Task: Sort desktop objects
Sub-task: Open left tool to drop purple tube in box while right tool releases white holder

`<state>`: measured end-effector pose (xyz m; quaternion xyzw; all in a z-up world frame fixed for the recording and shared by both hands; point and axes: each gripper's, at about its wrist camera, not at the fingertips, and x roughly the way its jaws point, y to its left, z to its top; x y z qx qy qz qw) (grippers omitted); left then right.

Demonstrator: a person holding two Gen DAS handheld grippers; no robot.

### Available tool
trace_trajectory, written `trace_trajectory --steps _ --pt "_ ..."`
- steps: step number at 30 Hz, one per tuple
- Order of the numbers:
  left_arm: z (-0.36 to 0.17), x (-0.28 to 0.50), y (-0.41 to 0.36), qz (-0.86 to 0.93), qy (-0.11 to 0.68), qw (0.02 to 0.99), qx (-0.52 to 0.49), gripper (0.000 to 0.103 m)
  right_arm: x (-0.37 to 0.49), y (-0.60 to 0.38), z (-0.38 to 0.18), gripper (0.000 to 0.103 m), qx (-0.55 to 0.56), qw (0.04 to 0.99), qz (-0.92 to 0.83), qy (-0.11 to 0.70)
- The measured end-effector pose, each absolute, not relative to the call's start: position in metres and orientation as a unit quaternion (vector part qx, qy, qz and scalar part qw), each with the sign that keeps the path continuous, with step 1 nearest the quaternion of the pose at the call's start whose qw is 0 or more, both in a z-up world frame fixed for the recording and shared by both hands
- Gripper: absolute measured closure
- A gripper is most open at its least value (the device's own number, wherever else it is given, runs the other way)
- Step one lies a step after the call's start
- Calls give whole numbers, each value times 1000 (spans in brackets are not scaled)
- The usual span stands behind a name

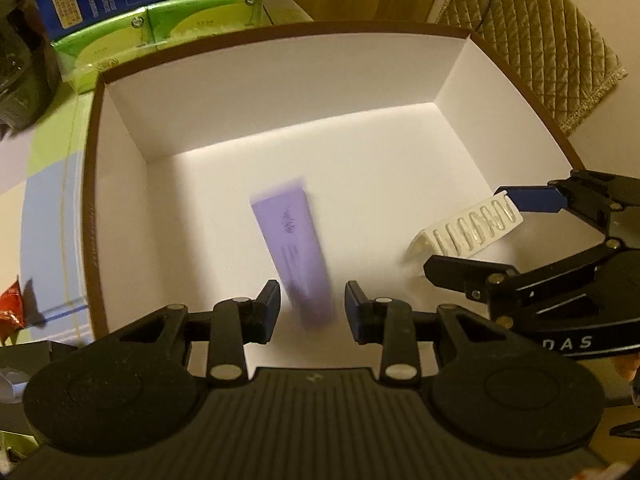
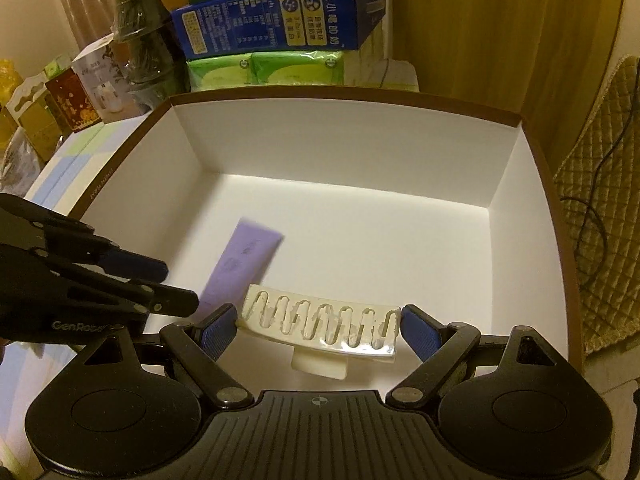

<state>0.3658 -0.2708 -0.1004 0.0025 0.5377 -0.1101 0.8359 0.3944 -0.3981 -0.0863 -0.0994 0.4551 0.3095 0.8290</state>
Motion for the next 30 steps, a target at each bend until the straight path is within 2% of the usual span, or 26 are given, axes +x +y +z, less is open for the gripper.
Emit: trace_trajectory --steps 6,8,10,12,18,30 --pt "-90 360 -262 -92 522 848 2 63 400 -396 -82 17 -86 845 300 434" --pt "-85 357 -258 -87 513 854 1 57 400 -397 -79 13 -83 849 302 427" --pt "-79 352 -254 -79 504 860 2 52 400 -399 -76 4 -79 854 297 420" --pt "-74 349 -251 -73 497 865 1 48 400 -400 -74 2 -76 855 298 417" --pt "-57 330 -238 -57 476 878 -13 33 388 -409 -67 2 -62 856 301 415" --pt "-31 281 -226 -40 442 895 -34 26 352 -420 -53 2 -50 866 292 403"
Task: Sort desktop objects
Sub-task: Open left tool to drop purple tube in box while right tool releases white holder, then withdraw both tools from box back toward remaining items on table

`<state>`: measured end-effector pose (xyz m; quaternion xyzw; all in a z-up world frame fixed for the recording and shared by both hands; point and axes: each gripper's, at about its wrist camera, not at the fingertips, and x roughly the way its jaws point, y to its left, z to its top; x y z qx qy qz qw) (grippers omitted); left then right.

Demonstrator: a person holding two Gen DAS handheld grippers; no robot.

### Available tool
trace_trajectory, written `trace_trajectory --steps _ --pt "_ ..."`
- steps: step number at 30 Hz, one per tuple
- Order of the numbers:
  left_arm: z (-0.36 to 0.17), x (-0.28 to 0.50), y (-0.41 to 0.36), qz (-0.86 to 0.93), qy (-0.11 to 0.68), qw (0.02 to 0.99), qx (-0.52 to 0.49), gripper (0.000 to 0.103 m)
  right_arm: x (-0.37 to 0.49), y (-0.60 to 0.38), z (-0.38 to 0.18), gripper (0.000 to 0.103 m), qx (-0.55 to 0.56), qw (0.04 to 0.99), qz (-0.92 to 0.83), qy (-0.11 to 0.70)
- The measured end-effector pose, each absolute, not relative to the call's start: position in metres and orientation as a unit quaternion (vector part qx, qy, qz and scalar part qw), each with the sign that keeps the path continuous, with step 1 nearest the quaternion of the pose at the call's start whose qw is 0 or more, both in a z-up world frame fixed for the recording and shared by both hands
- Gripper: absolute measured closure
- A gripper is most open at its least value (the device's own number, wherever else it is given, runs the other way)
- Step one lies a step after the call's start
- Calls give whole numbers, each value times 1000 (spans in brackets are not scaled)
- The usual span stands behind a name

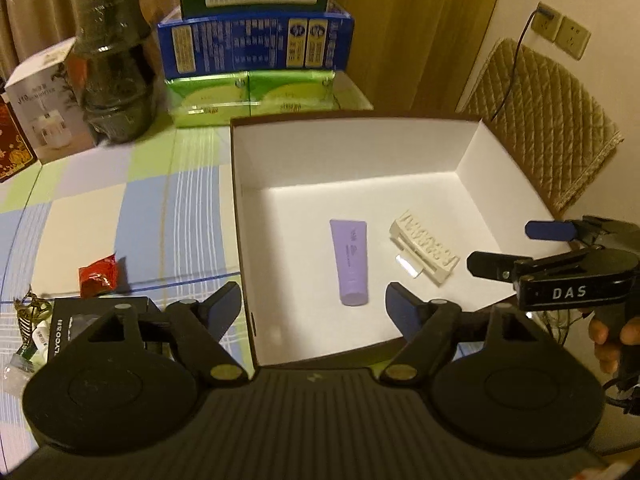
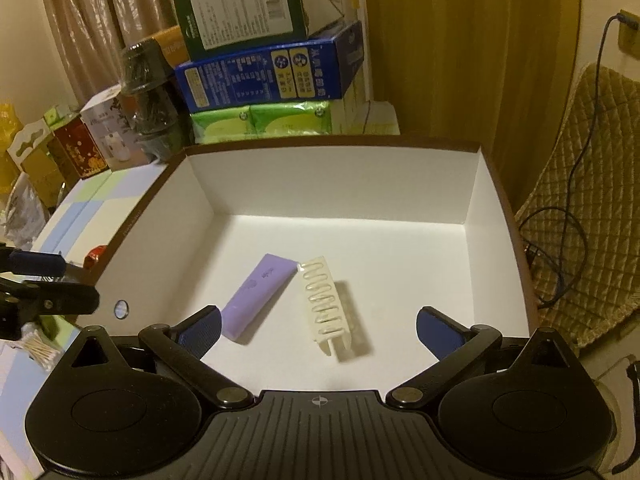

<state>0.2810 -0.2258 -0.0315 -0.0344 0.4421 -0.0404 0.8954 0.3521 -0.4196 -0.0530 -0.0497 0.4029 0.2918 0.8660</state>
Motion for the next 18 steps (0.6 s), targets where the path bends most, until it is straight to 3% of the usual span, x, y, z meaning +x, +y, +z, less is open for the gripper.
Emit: trace_trajectory --steps 18 --pt "-6 215 -180 -45 421 904 -55 25 286 -417 -25 2 -17 890 249 381"
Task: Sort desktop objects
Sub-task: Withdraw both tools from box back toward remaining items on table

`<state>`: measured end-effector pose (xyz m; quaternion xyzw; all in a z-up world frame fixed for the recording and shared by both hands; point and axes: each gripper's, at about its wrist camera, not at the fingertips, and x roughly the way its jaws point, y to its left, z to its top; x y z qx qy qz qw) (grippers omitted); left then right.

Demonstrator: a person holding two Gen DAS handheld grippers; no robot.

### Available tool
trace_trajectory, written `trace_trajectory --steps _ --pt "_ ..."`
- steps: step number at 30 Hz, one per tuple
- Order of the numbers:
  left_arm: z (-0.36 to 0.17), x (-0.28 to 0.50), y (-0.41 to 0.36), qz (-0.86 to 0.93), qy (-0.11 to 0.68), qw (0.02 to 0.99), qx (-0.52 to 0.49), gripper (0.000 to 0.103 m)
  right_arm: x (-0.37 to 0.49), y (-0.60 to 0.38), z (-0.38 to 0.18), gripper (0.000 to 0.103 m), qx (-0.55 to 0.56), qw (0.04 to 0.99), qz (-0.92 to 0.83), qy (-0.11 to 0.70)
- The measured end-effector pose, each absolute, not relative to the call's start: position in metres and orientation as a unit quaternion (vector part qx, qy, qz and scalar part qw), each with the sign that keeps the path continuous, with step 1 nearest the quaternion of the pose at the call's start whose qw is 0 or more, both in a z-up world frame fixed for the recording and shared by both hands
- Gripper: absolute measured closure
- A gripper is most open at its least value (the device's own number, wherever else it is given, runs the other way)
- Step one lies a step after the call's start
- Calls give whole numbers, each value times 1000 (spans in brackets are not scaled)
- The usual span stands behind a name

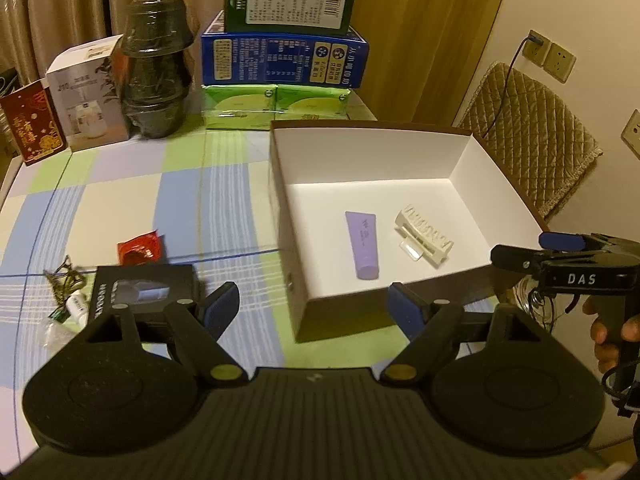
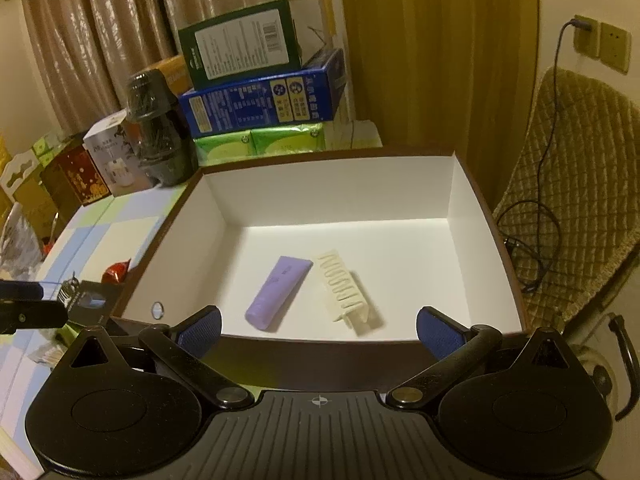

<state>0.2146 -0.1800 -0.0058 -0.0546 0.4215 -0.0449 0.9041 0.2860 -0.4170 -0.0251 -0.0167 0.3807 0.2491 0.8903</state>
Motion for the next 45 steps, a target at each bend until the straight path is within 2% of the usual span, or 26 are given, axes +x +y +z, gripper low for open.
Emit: trace_trajectory --steps 15,32,45 --pt "3 163 -115 -40 420 905 -54 25 222 -366 -15 2 -10 888 264 376" --pt "-20 98 0 56 456 883 -95 25 175 -261 -47 2 -39 843 347 408" --pt "-43 82 50 87 475 869 -108 25 151 -190 -88 2 -94 806 411 415"
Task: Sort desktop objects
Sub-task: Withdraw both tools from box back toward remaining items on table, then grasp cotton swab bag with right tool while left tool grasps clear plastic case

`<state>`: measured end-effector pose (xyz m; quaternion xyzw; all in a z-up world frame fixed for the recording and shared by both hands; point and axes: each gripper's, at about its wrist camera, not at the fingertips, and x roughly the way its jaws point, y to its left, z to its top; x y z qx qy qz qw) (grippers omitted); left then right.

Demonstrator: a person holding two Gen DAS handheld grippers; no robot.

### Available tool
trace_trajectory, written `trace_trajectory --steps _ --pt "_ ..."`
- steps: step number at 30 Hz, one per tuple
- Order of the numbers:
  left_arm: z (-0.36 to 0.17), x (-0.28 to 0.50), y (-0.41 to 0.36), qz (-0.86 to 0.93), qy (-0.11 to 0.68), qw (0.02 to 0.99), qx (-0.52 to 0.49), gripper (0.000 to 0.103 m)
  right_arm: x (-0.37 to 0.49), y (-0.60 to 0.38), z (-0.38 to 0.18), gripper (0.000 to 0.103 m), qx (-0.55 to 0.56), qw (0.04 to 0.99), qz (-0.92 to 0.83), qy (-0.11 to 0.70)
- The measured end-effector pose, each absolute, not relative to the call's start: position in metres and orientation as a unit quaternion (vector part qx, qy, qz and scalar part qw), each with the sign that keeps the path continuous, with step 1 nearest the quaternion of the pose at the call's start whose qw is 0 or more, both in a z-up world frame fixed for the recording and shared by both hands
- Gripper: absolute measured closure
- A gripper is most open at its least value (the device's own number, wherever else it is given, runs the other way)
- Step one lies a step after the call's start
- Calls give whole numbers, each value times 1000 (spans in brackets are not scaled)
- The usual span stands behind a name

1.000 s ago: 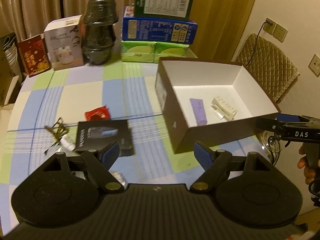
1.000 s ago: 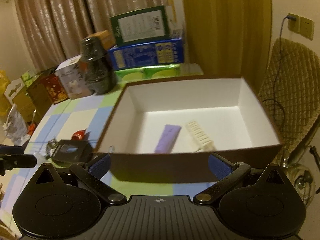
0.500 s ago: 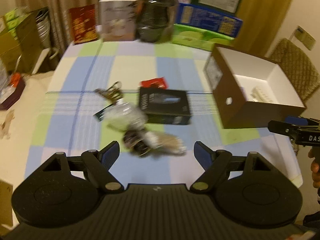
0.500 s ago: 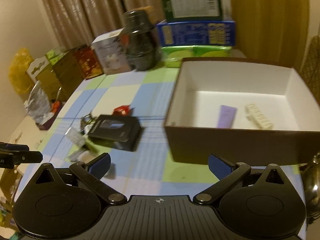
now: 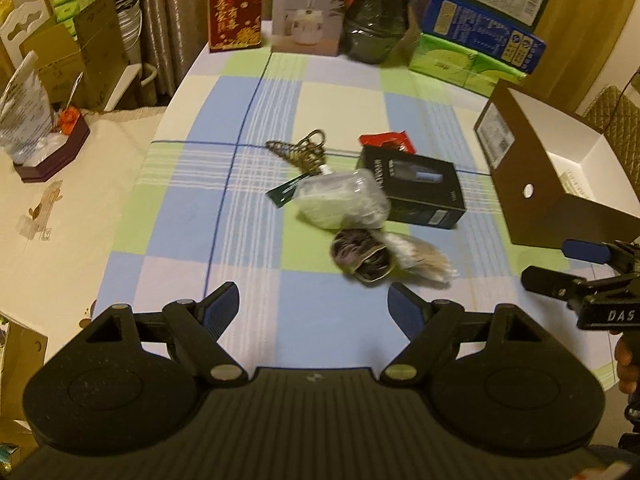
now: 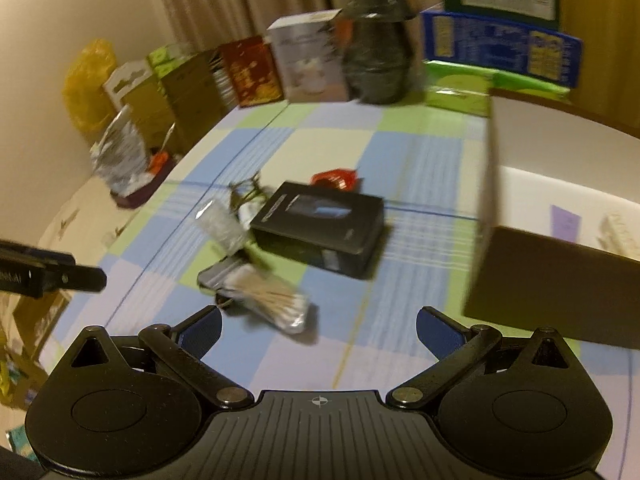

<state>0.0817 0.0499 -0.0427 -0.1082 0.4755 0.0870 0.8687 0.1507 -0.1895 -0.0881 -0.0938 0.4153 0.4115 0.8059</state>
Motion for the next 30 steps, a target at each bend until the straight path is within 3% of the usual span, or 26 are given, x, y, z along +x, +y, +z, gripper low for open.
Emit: trace_trajectory --steps 5,7,17,24,30 --pt "-52 83 68 98 484 862 -111 25 150 -167 -108 3 -130 795 430 408" --pt "-56 84 75 102 487 860 -114 25 151 -159 -116 15 -143 788 439 407" --pt "-75 97 99 119 507 845 -121 25 151 -119 -145 43 -216 762 487 368" --pt "-87 106 100 113 521 837 -123 25 149 -109 -159 80 -251 751 499 351" --pt "-94 116 93 94 527 836 -120 25 171 -137 -154 87 -162 757 460 435"
